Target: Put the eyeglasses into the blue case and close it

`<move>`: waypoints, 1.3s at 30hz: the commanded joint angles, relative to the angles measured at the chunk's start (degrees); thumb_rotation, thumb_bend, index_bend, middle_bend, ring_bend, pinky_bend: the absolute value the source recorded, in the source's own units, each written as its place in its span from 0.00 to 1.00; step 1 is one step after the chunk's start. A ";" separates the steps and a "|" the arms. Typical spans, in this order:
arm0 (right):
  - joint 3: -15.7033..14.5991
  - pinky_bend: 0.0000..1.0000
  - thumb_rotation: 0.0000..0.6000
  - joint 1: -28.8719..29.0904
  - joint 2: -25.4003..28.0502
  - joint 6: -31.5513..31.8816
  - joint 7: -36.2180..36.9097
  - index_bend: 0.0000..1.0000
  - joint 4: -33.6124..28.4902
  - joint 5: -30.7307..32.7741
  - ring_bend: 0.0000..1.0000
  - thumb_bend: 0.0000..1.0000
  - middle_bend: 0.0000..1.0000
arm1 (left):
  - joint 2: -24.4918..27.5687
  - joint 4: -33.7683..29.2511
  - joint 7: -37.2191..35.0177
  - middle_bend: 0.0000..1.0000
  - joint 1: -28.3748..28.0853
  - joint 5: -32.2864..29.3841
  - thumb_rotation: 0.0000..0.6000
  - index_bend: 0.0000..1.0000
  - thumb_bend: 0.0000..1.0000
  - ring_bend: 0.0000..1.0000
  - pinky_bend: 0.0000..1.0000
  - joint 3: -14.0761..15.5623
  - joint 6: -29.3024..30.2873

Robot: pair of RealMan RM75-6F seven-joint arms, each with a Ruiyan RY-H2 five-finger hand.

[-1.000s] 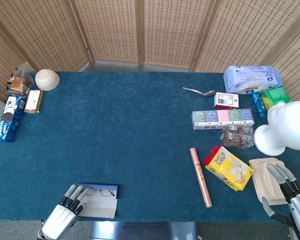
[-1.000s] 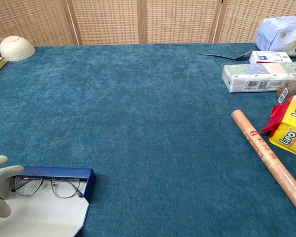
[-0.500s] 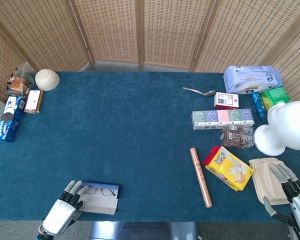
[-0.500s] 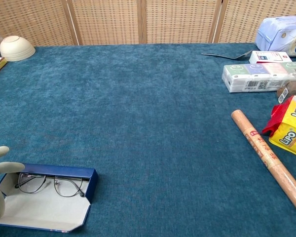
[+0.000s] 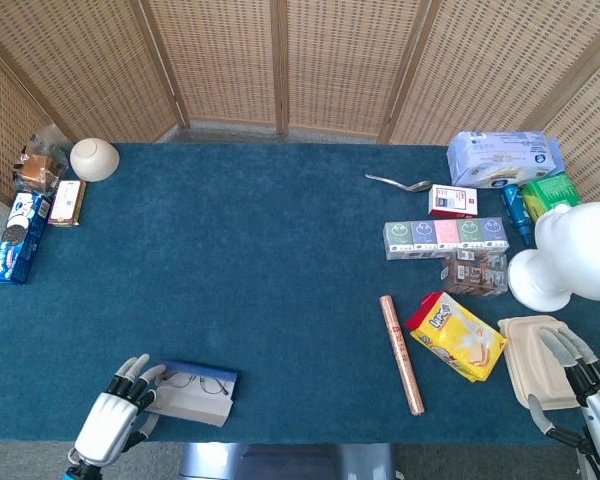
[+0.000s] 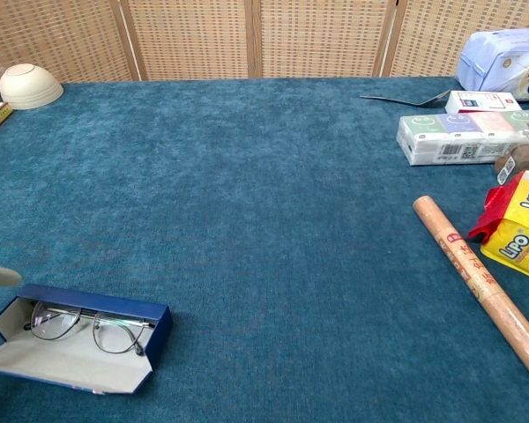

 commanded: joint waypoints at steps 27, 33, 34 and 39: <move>0.44 0.34 0.69 -1.29 0.31 0.26 0.80 0.00 0.45 1.53 0.10 0.45 0.12 | -0.06 -8.23 -10.58 0.17 -2.63 -9.33 1.00 0.52 0.44 0.04 0.15 -5.60 -8.08; 0.54 0.34 0.68 -1.44 0.44 0.25 0.89 0.00 0.35 1.71 0.10 0.45 0.12 | -1.22 -7.27 -11.79 0.16 -2.80 -10.47 1.00 0.49 0.44 0.02 0.15 -6.56 -8.60; 0.55 0.34 0.69 -1.49 0.43 0.25 0.94 0.00 0.36 1.76 0.10 0.45 0.12 | -1.52 -7.13 -12.20 0.15 -2.82 -10.76 1.00 0.49 0.43 0.02 0.15 -6.77 -8.72; 0.66 0.34 0.67 -1.70 0.55 0.43 1.21 0.00 0.22 1.92 0.10 0.45 0.12 | -2.76 -6.15 -13.07 0.14 -3.12 -11.92 1.00 0.47 0.43 0.01 0.15 -7.94 -9.16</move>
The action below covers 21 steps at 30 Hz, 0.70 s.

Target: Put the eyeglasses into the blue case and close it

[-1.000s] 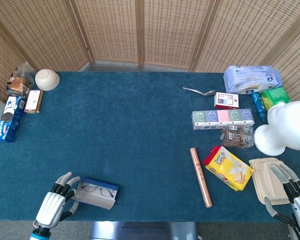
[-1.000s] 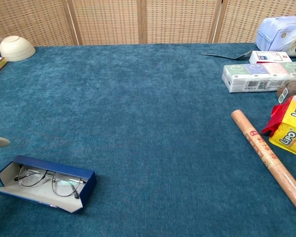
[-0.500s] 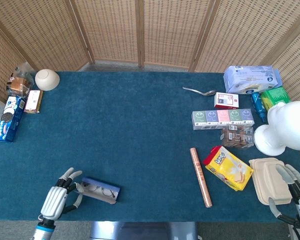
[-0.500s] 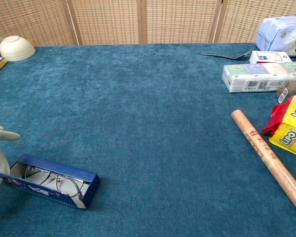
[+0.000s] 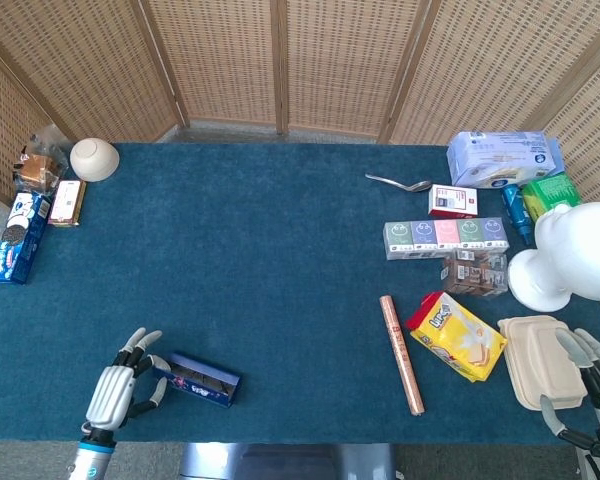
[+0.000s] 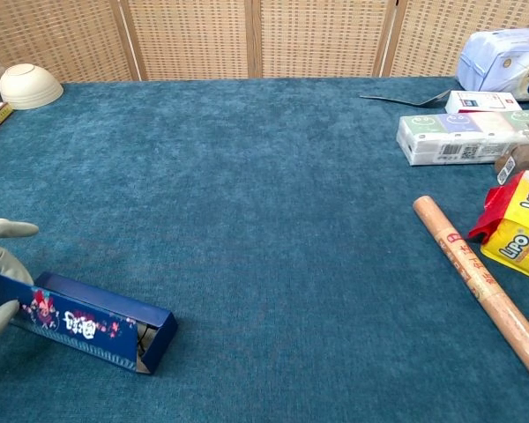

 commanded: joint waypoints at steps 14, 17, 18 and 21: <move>0.15 0.34 0.61 -0.49 0.07 0.59 0.90 0.00 0.02 0.11 0.10 0.45 0.12 | -2.26 1.82 5.46 0.00 -1.37 -1.47 0.93 0.16 0.42 0.00 0.00 -2.21 -1.40; 0.19 0.34 0.58 -0.87 0.04 1.08 1.65 0.00 0.24 0.45 0.10 0.45 0.12 | -2.19 0.85 7.42 0.00 -1.80 -2.63 0.87 0.14 0.42 0.00 0.00 -2.84 -2.61; 0.19 0.34 0.58 -1.01 0.05 1.25 2.07 0.00 0.37 0.58 0.10 0.45 0.12 | -2.23 0.80 8.61 0.00 -2.08 -2.77 0.86 0.13 0.42 0.00 0.00 -3.07 -2.94; 0.27 0.34 0.57 -1.41 0.21 1.96 2.66 0.00 0.63 0.67 0.10 0.45 0.12 | -2.32 0.24 11.63 0.00 -2.71 -3.47 0.82 0.10 0.42 0.00 0.00 -3.64 -3.88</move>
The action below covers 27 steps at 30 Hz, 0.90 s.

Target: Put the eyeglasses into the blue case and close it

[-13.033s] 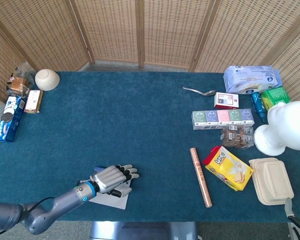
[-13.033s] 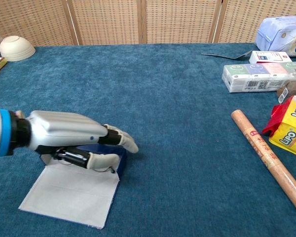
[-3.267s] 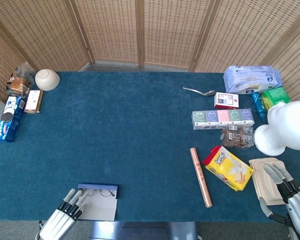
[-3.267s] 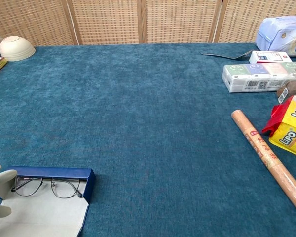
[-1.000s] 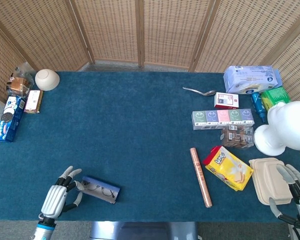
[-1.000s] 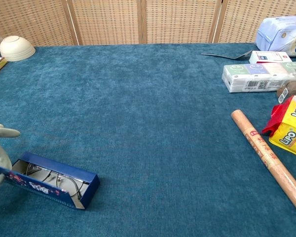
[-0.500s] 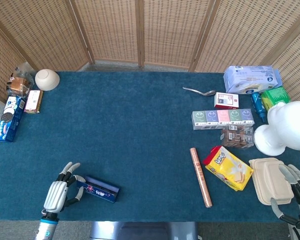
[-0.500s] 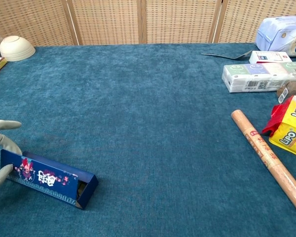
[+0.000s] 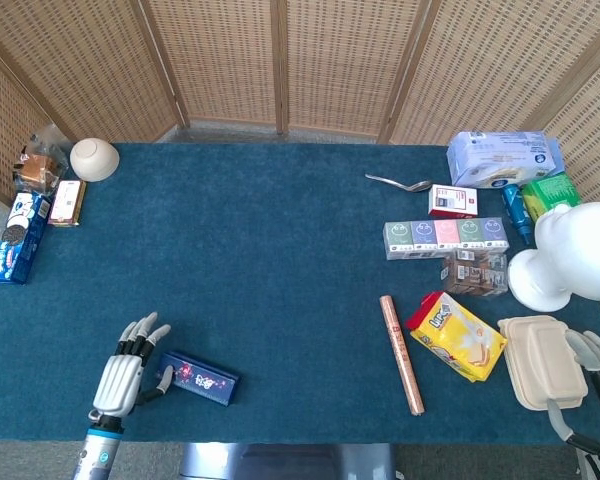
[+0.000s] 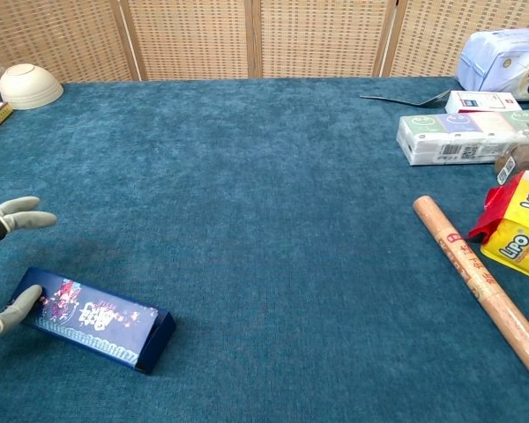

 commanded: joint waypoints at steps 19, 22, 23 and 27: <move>0.38 0.34 0.56 -1.03 1.07 1.31 -0.70 0.00 -1.60 -0.42 0.10 0.44 0.12 | 9.63 -16.62 18.65 0.00 -4.64 -9.58 0.68 0.00 0.42 0.00 0.00 -3.41 -9.31; 0.46 0.34 0.56 -1.08 1.17 1.32 -0.92 0.00 -1.83 -0.42 0.10 0.44 0.12 | 11.28 -18.97 18.43 0.00 -5.12 -9.45 0.68 0.00 0.42 0.00 0.00 -3.63 -9.39; 0.48 0.34 0.56 -1.14 1.24 1.39 -1.07 0.00 -1.93 -0.44 0.10 0.44 0.12 | 12.09 -19.93 18.35 0.00 -5.30 -9.18 0.68 0.00 0.42 0.00 0.00 -3.57 -9.43; 0.54 0.34 0.55 -1.40 1.55 1.67 -1.62 0.00 -2.35 -0.46 0.10 0.44 0.12 | 16.43 -25.20 19.41 0.00 -6.19 -8.84 0.66 0.00 0.42 0.00 0.00 -2.64 -10.98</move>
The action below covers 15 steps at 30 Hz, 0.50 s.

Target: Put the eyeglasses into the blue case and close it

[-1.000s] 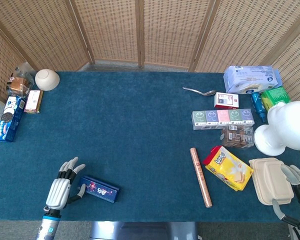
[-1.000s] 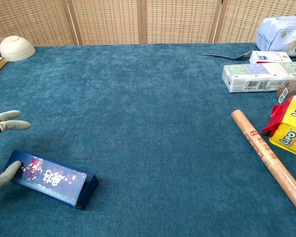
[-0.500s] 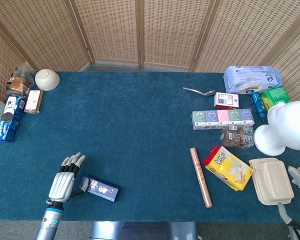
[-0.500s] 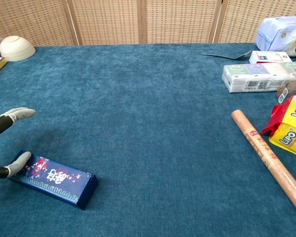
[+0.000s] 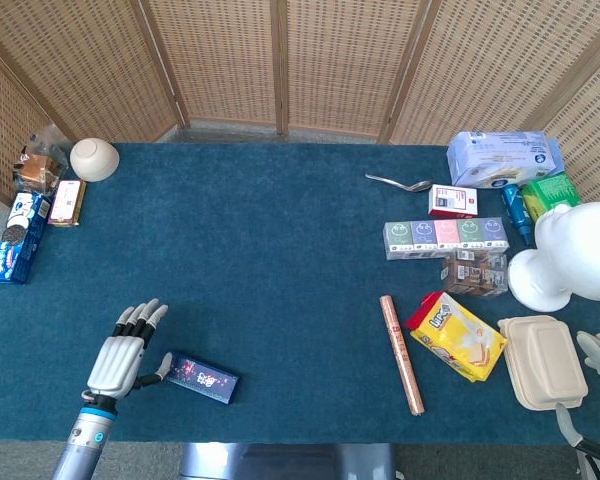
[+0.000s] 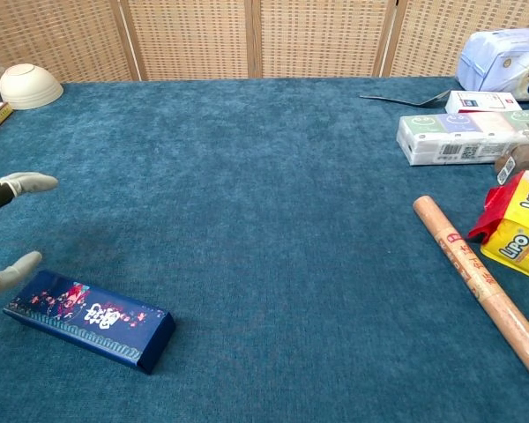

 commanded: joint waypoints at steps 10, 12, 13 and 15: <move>0.34 0.34 0.56 -0.02 0.63 -0.67 -2.69 0.00 -2.10 -0.05 0.10 0.44 0.12 | 15.13 -14.49 5.03 0.00 -4.33 2.53 0.57 0.01 0.34 0.00 0.00 4.88 -7.76; 0.41 0.34 0.56 0.02 0.84 -0.99 -3.66 0.00 -3.06 -0.06 0.10 0.44 0.12 | 17.60 -15.86 6.15 0.00 -5.41 1.68 0.54 0.03 0.31 0.00 0.00 5.39 -9.72; 0.43 0.34 0.55 0.01 0.91 -1.07 -3.89 0.00 -3.35 -0.04 0.10 0.44 0.12 | 18.17 -16.18 6.83 0.00 -5.74 1.14 0.53 0.03 0.30 0.00 0.00 5.50 -10.31; 0.54 0.34 0.55 -0.06 0.98 -1.13 -4.37 0.00 -3.92 0.09 0.10 0.44 0.12 | 19.14 -16.61 9.82 0.00 -6.78 -0.84 0.53 0.03 0.29 0.00 0.00 5.67 -12.10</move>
